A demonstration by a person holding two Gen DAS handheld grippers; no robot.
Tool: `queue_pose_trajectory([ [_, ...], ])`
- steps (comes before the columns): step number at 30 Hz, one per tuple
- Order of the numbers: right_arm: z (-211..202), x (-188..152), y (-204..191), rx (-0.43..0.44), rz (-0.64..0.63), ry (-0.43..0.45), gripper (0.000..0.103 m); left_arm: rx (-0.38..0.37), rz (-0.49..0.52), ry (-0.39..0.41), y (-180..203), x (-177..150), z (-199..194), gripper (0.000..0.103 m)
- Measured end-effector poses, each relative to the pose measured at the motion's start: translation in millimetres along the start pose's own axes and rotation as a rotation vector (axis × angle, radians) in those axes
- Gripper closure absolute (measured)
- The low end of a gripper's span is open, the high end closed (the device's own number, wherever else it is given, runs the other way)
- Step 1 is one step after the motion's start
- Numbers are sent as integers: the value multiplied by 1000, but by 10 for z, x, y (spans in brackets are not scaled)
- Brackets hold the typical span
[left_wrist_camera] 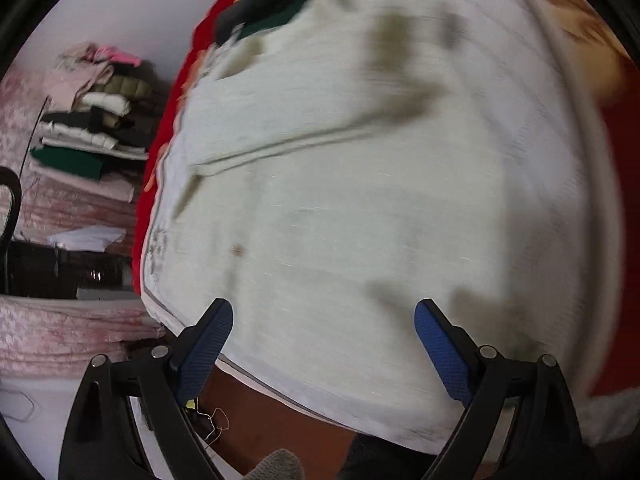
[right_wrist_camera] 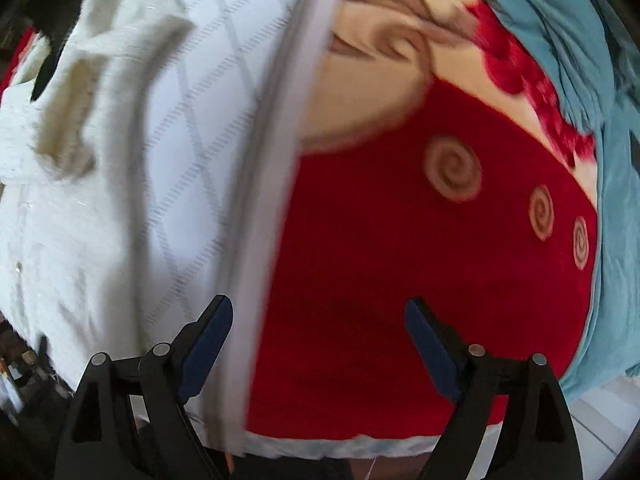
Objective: Fold large clothes
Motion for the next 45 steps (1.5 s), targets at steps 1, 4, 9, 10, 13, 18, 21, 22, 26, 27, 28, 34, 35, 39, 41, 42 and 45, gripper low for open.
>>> queue_pose_trajectory([
  [1, -17, -103, 81, -9, 9, -8, 14, 22, 30, 13, 185, -66, -42, 10],
  [4, 76, -265, 353, -16, 58, -39, 14, 141, 113, 47, 652, -205, 60, 10],
  [9, 176, -336, 586, 7, 86, -67, 14, 266, 89, 0, 753, -126, 542, 8],
  [10, 188, -308, 578, 13, 80, -67, 14, 287, 62, 0, 683, -63, 601, 8],
  [13, 285, -187, 609, 28, 59, -58, 14, 315, 0, -16, 462, 114, 748, 10],
  [18, 325, 146, 352, 134, 40, -23, 14, 144, -141, -47, 58, 309, 781, 84],
  [21, 271, 483, 88, 310, 35, 67, 14, 80, -177, -21, -129, 373, 649, 92],
  [22, 242, 575, 14, 367, 36, 95, 14, 66, -185, -13, -203, 391, 603, 92],
  [26, 69, 998, -406, 703, 32, 214, 7, -6, -236, -2, -415, 415, 448, 92],
  [27, 15, 1077, -526, 766, 23, 233, 0, -20, -241, 3, -486, 434, 437, 92],
  [28, -12, 1190, -666, 834, 17, 251, 0, -33, -242, 7, -531, 453, 427, 93],
  [34, 258, 1589, -1226, 909, 51, 104, 13, -130, -245, 1, -704, 536, 495, 93],
  [35, 302, 1613, -1252, 894, 60, 90, 49, -145, -244, 3, -733, 544, 490, 93],
  [39, 95, 1601, -1252, 791, 102, 135, 74, -231, -251, 15, -1071, 587, 470, 93],
  [41, -210, 1540, -1302, 745, 92, 157, 75, -272, -265, 15, -1302, 599, 464, 93],
  [42, -346, 1515, -1327, 722, 84, 162, 75, -294, -270, 12, -1423, 606, 461, 93],
  [45, -866, 1528, -1581, 648, 49, 182, 75, -361, -307, 8, -1864, 624, 478, 92],
])
Point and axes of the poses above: each gripper's, at about its wrist camera, not at the fingertips, and z roughly the way its jaws point, y to its right, x to its top, the point moved 2 cm from there along z, roughly the way its jaws point, and after that the axes turned 10 degrees about -z, right-handed, at the moved point
